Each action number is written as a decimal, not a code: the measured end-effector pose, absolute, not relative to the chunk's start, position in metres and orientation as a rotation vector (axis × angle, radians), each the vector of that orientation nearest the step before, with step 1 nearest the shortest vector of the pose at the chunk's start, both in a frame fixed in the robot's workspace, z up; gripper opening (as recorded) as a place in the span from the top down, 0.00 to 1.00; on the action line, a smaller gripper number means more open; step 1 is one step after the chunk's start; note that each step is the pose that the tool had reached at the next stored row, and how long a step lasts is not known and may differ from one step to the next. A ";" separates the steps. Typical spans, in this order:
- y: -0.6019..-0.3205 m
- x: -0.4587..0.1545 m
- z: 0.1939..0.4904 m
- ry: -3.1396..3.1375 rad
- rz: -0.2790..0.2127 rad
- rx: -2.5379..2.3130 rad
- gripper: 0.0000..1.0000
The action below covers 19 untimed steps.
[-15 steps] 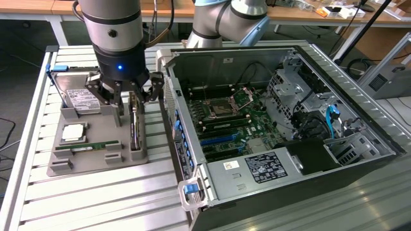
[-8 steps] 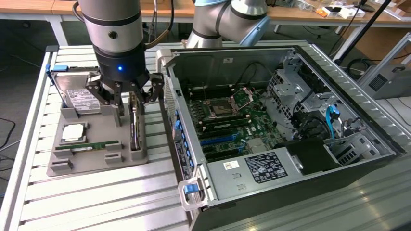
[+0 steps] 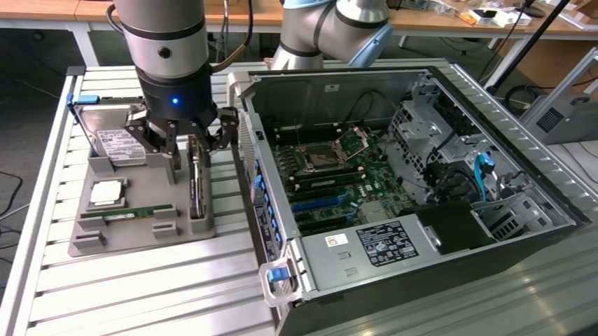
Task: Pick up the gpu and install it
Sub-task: 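Pick up the gpu and move the gpu toward the slot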
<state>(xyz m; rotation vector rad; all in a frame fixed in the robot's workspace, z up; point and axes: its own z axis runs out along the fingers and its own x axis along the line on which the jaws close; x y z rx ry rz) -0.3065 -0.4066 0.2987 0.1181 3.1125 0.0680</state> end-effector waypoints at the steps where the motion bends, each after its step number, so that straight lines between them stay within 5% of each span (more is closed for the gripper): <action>1: -0.407 -0.306 0.299 3.112 0.068 0.118 0.52; 19: -0.407 -0.306 0.294 3.112 0.068 0.118 0.52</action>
